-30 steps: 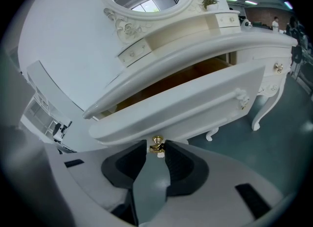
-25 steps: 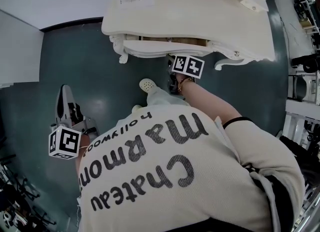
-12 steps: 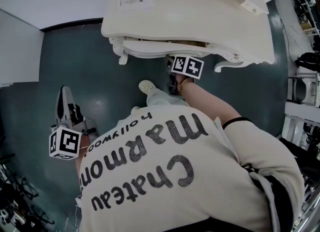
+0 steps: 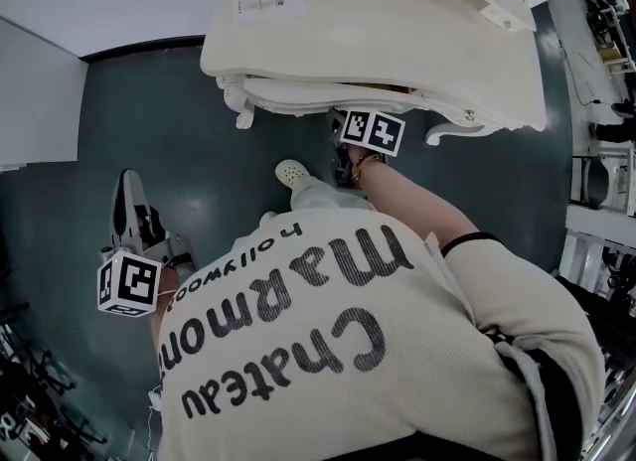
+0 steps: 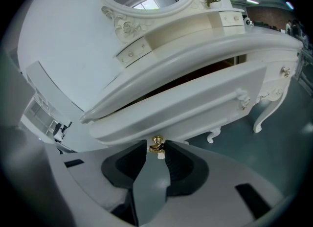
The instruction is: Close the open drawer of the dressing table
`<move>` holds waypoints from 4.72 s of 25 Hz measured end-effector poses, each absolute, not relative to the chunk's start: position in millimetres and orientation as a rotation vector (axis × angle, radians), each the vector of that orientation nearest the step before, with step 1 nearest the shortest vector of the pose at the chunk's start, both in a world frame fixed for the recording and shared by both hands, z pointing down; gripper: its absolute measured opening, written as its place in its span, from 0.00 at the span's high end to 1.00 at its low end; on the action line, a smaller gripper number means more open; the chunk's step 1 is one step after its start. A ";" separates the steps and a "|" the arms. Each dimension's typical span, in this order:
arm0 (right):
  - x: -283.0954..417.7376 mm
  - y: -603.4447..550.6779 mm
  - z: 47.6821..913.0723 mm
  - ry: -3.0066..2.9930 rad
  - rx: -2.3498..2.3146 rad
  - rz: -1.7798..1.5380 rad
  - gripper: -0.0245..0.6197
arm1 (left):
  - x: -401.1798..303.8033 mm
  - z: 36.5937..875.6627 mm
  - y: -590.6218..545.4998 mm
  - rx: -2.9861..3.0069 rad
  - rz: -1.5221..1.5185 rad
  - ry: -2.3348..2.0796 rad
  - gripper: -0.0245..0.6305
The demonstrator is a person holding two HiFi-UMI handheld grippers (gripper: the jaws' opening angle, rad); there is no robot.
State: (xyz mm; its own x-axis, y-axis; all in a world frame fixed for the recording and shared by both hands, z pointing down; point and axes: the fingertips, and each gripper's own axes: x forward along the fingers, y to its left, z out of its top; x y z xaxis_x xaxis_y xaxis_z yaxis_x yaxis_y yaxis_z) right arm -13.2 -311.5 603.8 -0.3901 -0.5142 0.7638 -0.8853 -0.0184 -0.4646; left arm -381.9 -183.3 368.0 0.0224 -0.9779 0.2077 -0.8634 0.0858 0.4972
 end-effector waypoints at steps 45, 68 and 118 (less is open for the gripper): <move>-13.4 -336.1 603.3 -1.896 1.429 1.344 0.75 | -383.6 367.3 -195.7 1.790 -0.316 -1.895 0.95; -13.5 -347.4 603.4 -1.871 1.467 1.329 0.75 | -395.5 370.3 -204.3 1.776 -0.327 -1.897 0.95; 0.5 -306.8 599.8 -1.830 1.735 1.671 0.74 | -407.8 388.6 -159.7 1.812 -0.289 -1.822 0.95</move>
